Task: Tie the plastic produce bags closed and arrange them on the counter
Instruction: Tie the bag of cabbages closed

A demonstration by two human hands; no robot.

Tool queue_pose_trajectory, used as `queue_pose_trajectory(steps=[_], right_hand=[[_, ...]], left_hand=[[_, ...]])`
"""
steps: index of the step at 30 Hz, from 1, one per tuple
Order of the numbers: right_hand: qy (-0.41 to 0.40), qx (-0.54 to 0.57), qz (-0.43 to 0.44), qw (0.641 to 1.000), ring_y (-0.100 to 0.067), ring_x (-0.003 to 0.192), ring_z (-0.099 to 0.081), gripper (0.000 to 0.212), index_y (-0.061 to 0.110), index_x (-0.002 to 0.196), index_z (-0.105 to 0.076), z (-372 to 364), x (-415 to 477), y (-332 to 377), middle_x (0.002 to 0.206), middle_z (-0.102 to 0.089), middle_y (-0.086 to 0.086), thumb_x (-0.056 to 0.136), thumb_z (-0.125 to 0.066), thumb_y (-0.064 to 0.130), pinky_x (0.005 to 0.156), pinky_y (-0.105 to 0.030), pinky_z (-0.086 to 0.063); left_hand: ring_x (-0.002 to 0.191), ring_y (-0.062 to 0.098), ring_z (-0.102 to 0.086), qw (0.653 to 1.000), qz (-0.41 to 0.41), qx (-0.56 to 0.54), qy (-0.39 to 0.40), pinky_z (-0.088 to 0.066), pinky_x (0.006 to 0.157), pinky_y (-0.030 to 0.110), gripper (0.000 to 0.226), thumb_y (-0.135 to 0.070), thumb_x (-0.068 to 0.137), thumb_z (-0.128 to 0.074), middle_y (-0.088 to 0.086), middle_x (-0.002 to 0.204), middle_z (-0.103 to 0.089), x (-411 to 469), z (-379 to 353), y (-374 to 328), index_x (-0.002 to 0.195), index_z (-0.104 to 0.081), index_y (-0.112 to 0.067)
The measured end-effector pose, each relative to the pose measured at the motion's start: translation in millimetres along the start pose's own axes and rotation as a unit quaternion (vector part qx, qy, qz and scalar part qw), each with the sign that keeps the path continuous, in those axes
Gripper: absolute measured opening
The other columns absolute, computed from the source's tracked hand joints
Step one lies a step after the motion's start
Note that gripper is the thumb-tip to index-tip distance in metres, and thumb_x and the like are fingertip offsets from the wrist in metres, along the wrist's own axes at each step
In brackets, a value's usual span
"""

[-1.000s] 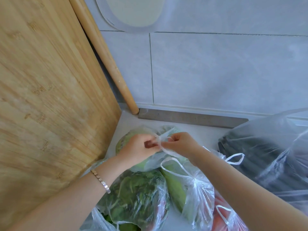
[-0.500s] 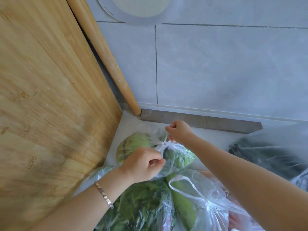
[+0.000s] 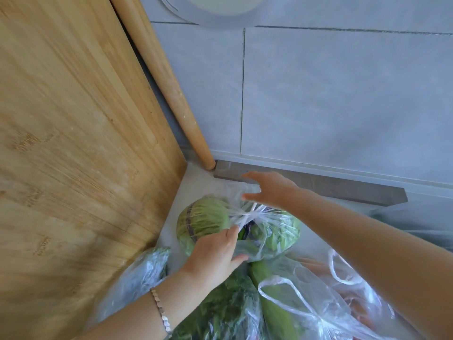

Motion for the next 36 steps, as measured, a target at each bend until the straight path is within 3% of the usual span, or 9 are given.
queue_pose_trajectory(steps=[3,6,9,14,18,22,26,29,36], right_hand=[[0.031,-0.097,0.024,0.994,-0.02,0.122,-0.05,0.065,0.042,0.137,-0.037,-6.9,5.0,8.6,0.129,-0.056,0.002,0.078,-0.065,0.045,0.092,-0.033,-0.043],[0.053,-0.142,0.013,0.988,-0.018,0.122,-0.05,0.057,0.04,0.129,-0.048,-15.3,8.0,10.7,0.13,-0.056,0.006,0.075,-0.067,0.045,0.088,-0.032,-0.044],[0.036,-0.187,0.012,0.982,-0.021,0.107,-0.059,0.029,0.029,0.11,-0.065,-23.6,13.7,11.8,0.114,-0.065,0.002,0.086,-0.056,0.043,0.071,-0.029,-0.043],[-0.011,0.019,0.02,1.0,-0.021,0.093,-0.063,0.024,0.015,0.095,-0.072,-19.1,1.8,13.2,0.099,-0.071,-0.004,0.088,-0.053,0.028,0.072,-0.027,-0.045],[0.063,-0.049,0.051,0.996,-0.023,0.06,-0.049,0.03,0.006,0.061,-0.054,-45.9,-5.0,31.6,0.069,-0.056,-0.013,0.087,-0.041,0.011,0.057,-0.031,-0.042],[0.067,-0.097,0.047,0.992,-0.019,0.057,-0.037,0.041,0.014,0.053,-0.031,-52.1,-11.0,26.2,0.057,-0.034,-0.001,0.094,-0.031,0.017,0.048,-0.027,-0.025],[0.097,-0.066,0.071,0.991,-0.021,0.071,-0.046,0.042,0.014,0.066,-0.049,-51.3,-25.5,26.4,0.069,-0.049,-0.003,0.09,-0.042,0.049,0.058,-0.03,-0.033],[0.088,-0.16,0.099,0.978,-0.023,0.091,-0.056,0.05,0.011,0.104,-0.059,-55.6,-32.2,29.6,0.096,-0.055,-0.004,0.084,-0.05,0.056,0.074,-0.034,-0.042],[0.07,-0.111,0.013,0.991,-0.018,0.058,-0.044,0.04,0.015,0.056,-0.035,-59.1,-14.9,24.6,0.059,-0.039,0.001,0.096,-0.035,0.023,0.054,-0.027,-0.037]], left_hand=[[0.067,0.019,-0.055,0.997,0.063,0.003,0.034,-0.032,0.048,0.025,0.049,-0.055,0.092,-0.038,-0.003,0.07,-0.048,6.4,-2.8,4.7,0.121,-0.044,-0.016],[0.084,0.025,-0.064,0.994,0.061,0.042,0.074,-0.035,0.059,0.026,0.028,-0.037,0.094,-0.045,0.002,0.081,-0.061,11.8,-4.2,6.9,0.108,-0.053,-0.014],[0.083,0.024,-0.062,0.986,0.066,0.071,0.139,-0.031,0.053,0.024,0.012,-0.009,0.09,-0.05,-0.004,0.061,-0.038,14.3,-11.2,8.2,0.095,-0.057,-0.018],[0.058,0.016,-0.066,0.993,0.113,0.032,-0.021,-0.042,0.045,0.025,0.009,-0.019,0.081,-0.065,0.001,0.064,-0.066,19.0,17.3,24.0,0.087,-0.063,-0.013],[0.087,0.021,-0.062,0.972,0.223,-0.067,-0.019,-0.041,0.067,0.028,0.021,-0.013,0.096,-0.037,0.004,0.096,-0.067,22.9,4.3,49.3,0.106,-0.055,-0.013],[0.092,0.022,-0.064,0.971,0.239,-0.017,0.011,-0.049,0.075,0.03,0.023,-0.004,0.092,-0.042,0.006,0.101,-0.068,40.2,-1.9,56.4,0.105,-0.06,-0.011],[0.097,0.027,-0.064,0.961,0.263,-0.072,0.046,-0.046,0.074,0.03,0.022,-0.005,0.089,-0.05,0.01,0.103,-0.069,50.4,-2.5,66.8,0.105,-0.066,-0.008],[0.092,0.027,-0.066,0.953,0.276,-0.117,0.039,-0.043,0.068,0.029,0.02,-0.008,0.088,-0.052,0.01,0.097,-0.071,47.0,-3.4,70.0,0.101,-0.066,-0.008],[0.051,0.01,-0.044,0.945,0.202,-0.253,-0.04,-0.024,0.045,0.021,0.013,-0.016,0.081,-0.062,-0.008,0.056,-0.05,31.4,6.5,65.8,0.074,-0.053,-0.022]])
Point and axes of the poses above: each hand's wrist, its own x-axis towards the middle knuckle, its own z-axis out of the back of the hand, y = z × x, the point moved 8 cm from there along x, towards the middle knuckle
